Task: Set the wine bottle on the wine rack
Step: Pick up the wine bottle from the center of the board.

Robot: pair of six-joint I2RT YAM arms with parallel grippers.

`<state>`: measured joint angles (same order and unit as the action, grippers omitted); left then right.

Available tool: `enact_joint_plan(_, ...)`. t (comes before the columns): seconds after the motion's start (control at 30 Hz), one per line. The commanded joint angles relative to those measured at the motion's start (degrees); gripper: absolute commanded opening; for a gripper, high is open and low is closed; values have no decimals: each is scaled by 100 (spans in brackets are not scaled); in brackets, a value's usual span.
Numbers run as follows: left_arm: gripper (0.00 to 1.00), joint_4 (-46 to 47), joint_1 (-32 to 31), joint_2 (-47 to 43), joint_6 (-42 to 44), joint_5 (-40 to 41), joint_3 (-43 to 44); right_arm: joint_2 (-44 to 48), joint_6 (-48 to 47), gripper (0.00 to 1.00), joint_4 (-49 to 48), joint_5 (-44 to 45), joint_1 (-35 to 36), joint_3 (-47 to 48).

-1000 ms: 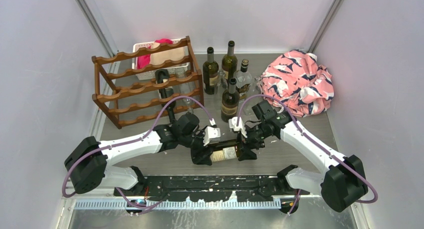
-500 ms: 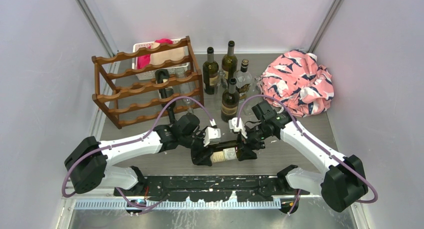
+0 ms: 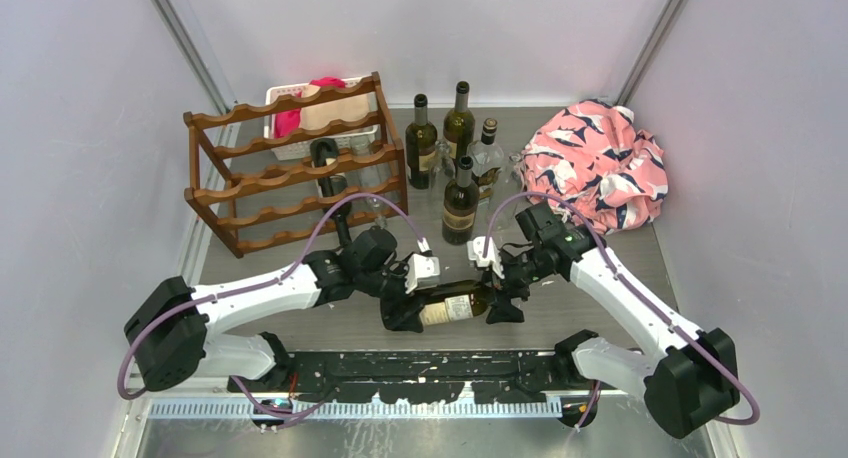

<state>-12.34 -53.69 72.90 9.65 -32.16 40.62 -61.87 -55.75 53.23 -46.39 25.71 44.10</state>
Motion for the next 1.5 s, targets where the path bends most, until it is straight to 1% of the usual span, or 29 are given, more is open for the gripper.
enact_joint_plan(0.0,0,651,-10,-432,79,-300,148,238,-384,100,424,-3,-243,174)
enact_joint_plan(0.13,0,572,-9,-451,98,-283,157,323,-395,98,492,-2,-407,222)
enact_joint_plan(0.2,0,545,-10,-468,99,-281,157,310,-450,92,535,-21,-417,193)
enact_joint_plan(0.33,0,536,-10,-470,88,-294,164,214,-455,72,539,-166,-418,178)
enact_joint_plan(0.5,0,570,-9,-423,47,-329,182,179,-420,35,506,-311,-366,157)
enact_joint_plan(0.63,0,557,-10,-382,46,-310,209,158,-412,15,520,-327,-293,158)
enact_joint_plan(0.7,0,561,-10,-389,46,-308,205,142,-415,7,561,-327,-273,189)
enact_joint_plan(0.8,0,566,-9,-406,53,-288,192,144,-411,1,631,-356,-275,245)
enact_joint_plan(0.97,0,573,-10,-388,47,-143,157,133,-162,1,785,-476,-272,493)
enact_joint_plan(1.0,4,535,-10,-376,15,-83,168,132,-81,1,806,-452,-272,554)
enact_joint_plan(1.13,42,314,-10,-343,-249,257,258,136,46,1,904,-410,-335,699)
enact_joint_plan(1.23,60,282,-10,-414,-302,376,211,131,41,1,962,-492,-418,734)
enact_joint_plan(1.47,83,523,-10,-803,-371,520,-59,121,29,1,1048,-623,-531,793)
